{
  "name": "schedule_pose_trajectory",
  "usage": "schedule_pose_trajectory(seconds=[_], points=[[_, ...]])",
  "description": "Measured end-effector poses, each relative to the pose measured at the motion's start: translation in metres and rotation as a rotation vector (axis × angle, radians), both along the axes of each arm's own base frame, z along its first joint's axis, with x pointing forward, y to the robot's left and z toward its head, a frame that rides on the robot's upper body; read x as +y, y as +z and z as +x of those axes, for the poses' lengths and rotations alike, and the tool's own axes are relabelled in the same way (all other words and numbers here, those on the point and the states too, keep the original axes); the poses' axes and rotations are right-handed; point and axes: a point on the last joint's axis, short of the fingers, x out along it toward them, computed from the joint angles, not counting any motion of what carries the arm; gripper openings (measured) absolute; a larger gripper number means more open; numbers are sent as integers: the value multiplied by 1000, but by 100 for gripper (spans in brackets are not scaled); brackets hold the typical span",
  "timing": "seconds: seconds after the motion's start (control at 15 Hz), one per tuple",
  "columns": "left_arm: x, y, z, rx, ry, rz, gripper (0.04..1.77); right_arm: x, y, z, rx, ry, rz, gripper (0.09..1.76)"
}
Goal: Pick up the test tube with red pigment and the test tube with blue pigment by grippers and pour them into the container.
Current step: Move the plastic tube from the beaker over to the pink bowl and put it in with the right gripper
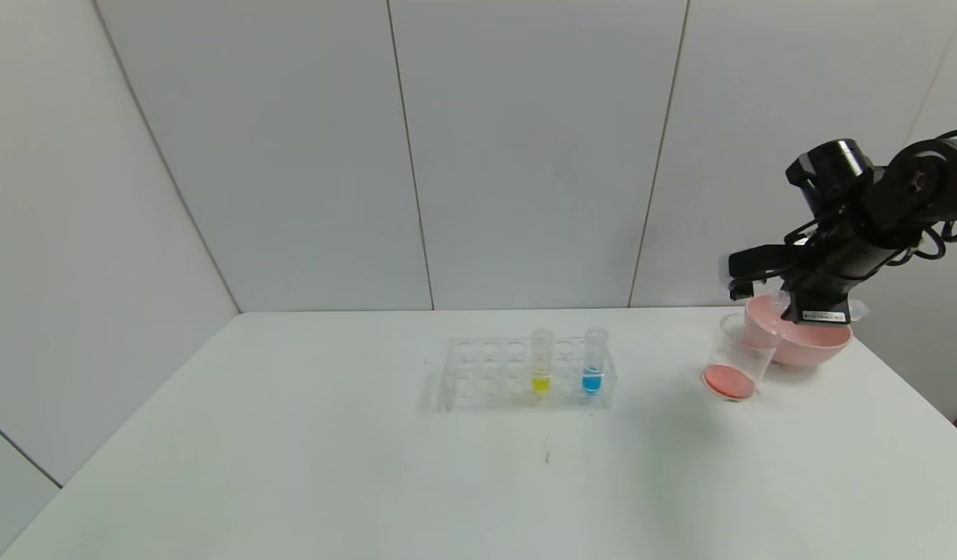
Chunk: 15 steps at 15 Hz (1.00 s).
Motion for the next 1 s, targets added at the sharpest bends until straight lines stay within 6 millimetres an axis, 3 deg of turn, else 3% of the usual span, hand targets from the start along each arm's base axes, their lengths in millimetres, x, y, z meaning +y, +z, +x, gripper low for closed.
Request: schedule_pose_trajectory(seconds=[0.33,0.67,1.0], points=[[0,0,0,0,0,0,176,8,13,-2,-60,35,413,49],[0,0,0,0,0,0,176,9,50,-10,-171,94,852,49],[0,0,0,0,0,0,176,7,69,2,-359,-39,1176,49]])
